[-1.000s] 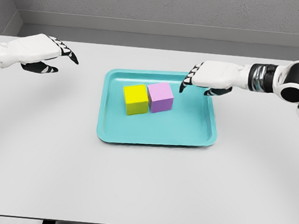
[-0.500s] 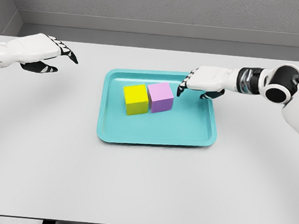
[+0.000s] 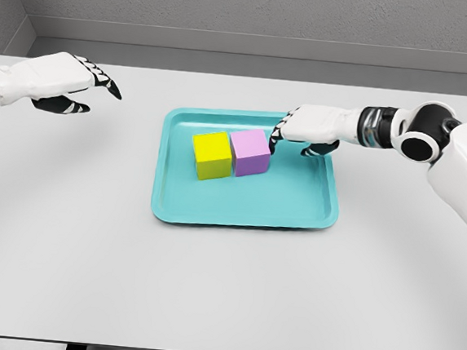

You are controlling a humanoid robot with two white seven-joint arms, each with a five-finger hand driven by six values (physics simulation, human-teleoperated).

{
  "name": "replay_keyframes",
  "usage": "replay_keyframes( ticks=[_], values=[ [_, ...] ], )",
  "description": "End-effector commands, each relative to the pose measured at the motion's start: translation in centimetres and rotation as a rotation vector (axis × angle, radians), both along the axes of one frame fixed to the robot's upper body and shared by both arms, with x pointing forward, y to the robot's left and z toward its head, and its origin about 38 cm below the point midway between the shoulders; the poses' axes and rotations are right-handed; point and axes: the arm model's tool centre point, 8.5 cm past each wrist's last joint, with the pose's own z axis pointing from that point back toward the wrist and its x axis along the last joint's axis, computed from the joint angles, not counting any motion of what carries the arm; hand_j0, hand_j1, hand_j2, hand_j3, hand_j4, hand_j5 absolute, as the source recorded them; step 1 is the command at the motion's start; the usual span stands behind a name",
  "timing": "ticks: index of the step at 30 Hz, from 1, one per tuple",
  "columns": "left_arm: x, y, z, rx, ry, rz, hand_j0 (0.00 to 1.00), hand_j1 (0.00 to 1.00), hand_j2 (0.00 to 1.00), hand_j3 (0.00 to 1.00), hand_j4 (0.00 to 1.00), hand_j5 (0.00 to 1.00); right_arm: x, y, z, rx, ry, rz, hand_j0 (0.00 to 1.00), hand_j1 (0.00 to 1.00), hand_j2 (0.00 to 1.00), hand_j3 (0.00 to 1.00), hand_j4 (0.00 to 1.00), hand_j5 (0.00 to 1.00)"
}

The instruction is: Push two cubes

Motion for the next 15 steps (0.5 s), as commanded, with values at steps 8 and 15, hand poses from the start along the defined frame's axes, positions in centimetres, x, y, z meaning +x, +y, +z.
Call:
replay_keyframes(
  ticks=[8,15],
  values=[
    [0.1,0.19,0.1,-0.007,0.001,0.007,0.69,0.69,0.69,0.69,0.69,0.69,-0.45,0.82,-0.64,-0.035,0.0,0.046,0.71,0.71,0.71,0.71,0.71,0.71],
    [0.1,0.19,0.11,-0.008,0.001,0.007,0.69,0.69,0.69,0.69,0.69,0.69,-0.43,0.84,-0.63,-0.033,0.0,0.045,0.71,0.71,0.71,0.71,0.71,0.71]
  ],
)
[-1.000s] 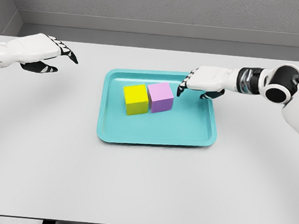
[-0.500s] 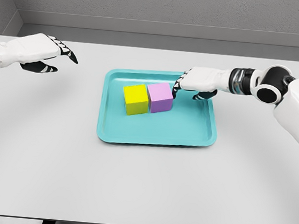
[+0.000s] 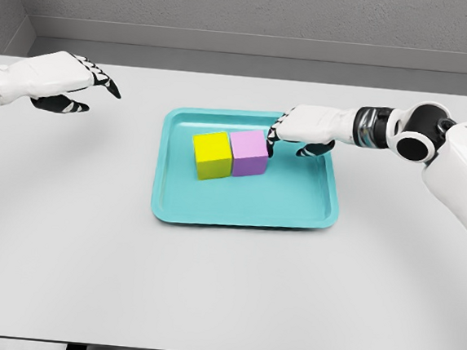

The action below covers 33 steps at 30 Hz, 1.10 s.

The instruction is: Push two cubes

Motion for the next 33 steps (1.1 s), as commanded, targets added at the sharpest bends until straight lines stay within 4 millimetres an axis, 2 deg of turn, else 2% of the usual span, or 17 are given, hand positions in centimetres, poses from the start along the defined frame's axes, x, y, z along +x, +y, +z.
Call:
replay_keyframes(
  ticks=[1,3,6,11,18,21,26,28,33],
  values=[
    [0.0,0.0,0.0,-0.005,0.001,0.002,0.69,0.69,0.69,0.69,0.69,0.69,-0.3,0.0,-0.8,-0.047,-0.005,0.034,0.71,0.71,0.71,0.71,0.71,0.71],
    [0.0,0.0,0.1,-0.007,0.0,0.002,0.69,0.69,0.69,0.69,0.69,0.69,0.1,-1.0,-1.5,-0.066,0.01,0.003,0.71,0.71,0.71,0.71,0.71,0.71],
    [0.0,0.0,0.1,-0.007,0.0,0.002,0.69,0.69,0.69,0.69,0.69,0.69,0.6,-1.8,-1.5,-0.078,0.015,-0.023,0.71,0.71,0.71,0.71,0.71,0.71],
    [0.1,0.0,0.3,-0.007,-0.004,0.002,0.69,0.69,0.69,0.69,0.69,0.69,0.8,-2.1,-1.7,-0.081,0.022,-0.034,0.71,0.71,0.71,0.71,0.71,0.71],
    [0.1,0.0,0.4,-0.007,-0.007,0.001,0.69,0.69,0.69,0.69,0.69,0.69,0.7,-1.5,-1.3,-0.071,0.012,-0.018,0.71,0.71,0.71,0.71,0.71,0.71],
    [0.1,0.0,0.4,-0.007,-0.006,0.002,0.69,0.69,0.69,0.69,0.69,0.69,0.1,-0.2,-0.2,-0.06,-0.02,0.026,0.71,0.71,0.71,0.71,0.71,0.71],
    [0.1,0.0,0.4,-0.007,-0.007,0.001,0.69,0.69,0.69,0.69,0.69,0.69,0.1,-0.1,-0.3,-0.061,-0.02,0.03,0.71,0.71,0.71,0.71,0.71,0.71],
    [0.1,0.0,0.3,-0.007,-0.005,0.001,0.69,0.69,0.69,0.69,0.69,0.69,-0.1,0.7,-0.6,-0.061,-0.014,0.045,0.71,0.71,0.71,0.71,0.71,0.71],
    [0.1,0.0,0.4,-0.007,-0.007,0.001,0.69,0.69,0.69,0.69,0.69,0.69,0.0,0.7,-0.6,-0.063,-0.016,0.044,0.71,0.71,0.71,0.71,0.71,0.71]
  ],
)
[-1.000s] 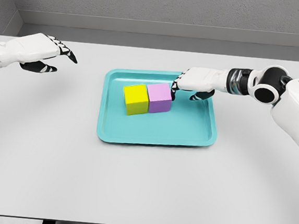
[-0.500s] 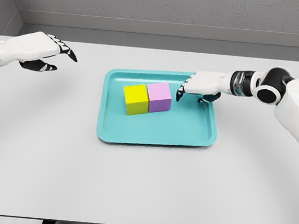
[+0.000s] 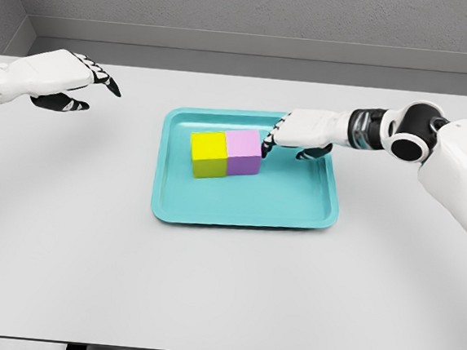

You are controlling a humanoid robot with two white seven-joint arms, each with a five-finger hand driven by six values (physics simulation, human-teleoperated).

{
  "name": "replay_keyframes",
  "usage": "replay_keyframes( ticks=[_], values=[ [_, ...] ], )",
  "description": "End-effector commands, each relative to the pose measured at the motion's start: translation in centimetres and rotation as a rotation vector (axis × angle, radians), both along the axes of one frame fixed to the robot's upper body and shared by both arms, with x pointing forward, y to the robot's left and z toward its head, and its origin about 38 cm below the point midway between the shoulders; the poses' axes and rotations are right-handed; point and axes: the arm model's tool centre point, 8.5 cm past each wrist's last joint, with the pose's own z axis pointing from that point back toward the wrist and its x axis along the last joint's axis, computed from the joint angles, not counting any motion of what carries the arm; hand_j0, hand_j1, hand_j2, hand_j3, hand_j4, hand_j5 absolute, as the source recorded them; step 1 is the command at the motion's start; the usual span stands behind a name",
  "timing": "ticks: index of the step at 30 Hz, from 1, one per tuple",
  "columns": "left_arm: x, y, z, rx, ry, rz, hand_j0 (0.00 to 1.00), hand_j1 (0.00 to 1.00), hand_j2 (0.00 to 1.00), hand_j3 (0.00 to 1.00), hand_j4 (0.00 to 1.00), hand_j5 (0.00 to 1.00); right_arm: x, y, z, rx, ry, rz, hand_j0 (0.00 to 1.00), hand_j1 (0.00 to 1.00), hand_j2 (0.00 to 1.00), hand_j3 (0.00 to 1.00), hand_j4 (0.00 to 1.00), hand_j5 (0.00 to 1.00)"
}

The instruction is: Push two cubes

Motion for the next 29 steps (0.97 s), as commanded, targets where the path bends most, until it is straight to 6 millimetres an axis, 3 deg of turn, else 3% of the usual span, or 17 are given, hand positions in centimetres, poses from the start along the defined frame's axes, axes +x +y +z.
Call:
replay_keyframes(
  ticks=[1,9,11,14,16,17,18,19,20,22,29],
  values=[
    [0.0,0.0,0.1,-0.006,0.0,0.002,0.69,0.69,0.69,0.69,0.69,0.69,0.0,0.0,0.0,0.003,0.002,-0.002,0.71,0.71,0.71,0.71,0.71,0.71],
    [0.0,0.0,0.1,-0.007,0.0,0.002,0.69,0.69,0.69,0.69,0.69,0.69,0.4,-3.2,1.4,-0.019,-0.021,-0.05,0.71,0.71,0.71,0.71,0.71,0.71],
    [0.0,0.0,0.1,-0.007,0.0,0.002,0.69,0.69,0.69,0.69,0.69,0.69,-0.6,-4.7,3.8,-0.03,-0.084,-0.031,0.71,0.71,0.71,0.71,0.71,0.71],
    [-0.1,0.0,0.0,-0.027,0.006,0.0,0.71,0.71,0.71,0.71,0.71,0.71,-2.6,-11.1,9.0,0.037,-0.16,-0.108,0.73,0.73,0.73,0.73,0.73,0.73],
    [-0.1,0.1,0.0,-0.026,0.006,0.001,0.71,0.71,0.71,0.71,0.71,0.71,-3.4,-15.2,10.8,0.082,-0.178,-0.191,0.74,0.74,0.74,0.74,0.74,0.74],
    [-0.1,0.1,0.0,-0.027,0.008,0.0,0.72,0.72,0.72,0.72,0.72,0.72,-4.1,-18.6,12.0,0.095,-0.207,-0.269,0.79,0.79,0.79,0.79,0.79,0.79],
    [-0.1,0.1,0.0,-0.031,0.007,0.0,0.83,0.83,0.83,0.83,0.83,0.83,-4.6,-20.0,11.7,0.103,-0.205,-0.303,0.82,0.82,0.82,0.82,0.82,0.82],
    [-0.1,0.3,-0.1,-0.056,0.014,0.004,0.95,0.95,0.95,0.95,0.95,0.95,-5.0,-20.4,10.4,0.095,-0.175,-0.315,0.88,0.88,0.88,0.88,0.88,0.88],
    [-0.1,0.3,0.0,-0.063,0.015,0.004,1.0,1.0,1.0,1.0,1.0,1.0,-5.3,-20.9,9.8,0.085,-0.16,-0.323,0.89,0.89,0.89,0.89,0.89,0.89],
    [-0.1,0.3,0.0,-0.07,0.016,0.004,1.0,1.0,1.0,1.0,1.0,1.0,-5.9,-22.2,9.7,0.085,-0.161,-0.352,0.94,0.94,0.94,0.94,0.94,0.94],
    [-0.2,2.4,-0.9,-0.063,0.053,0.054,1.0,1.0,1.0,1.0,1.0,1.0,-6.1,-21.5,9.2,0.084,-0.154,-0.331,0.96,0.96,0.96,0.96,0.96,0.96]
  ],
)
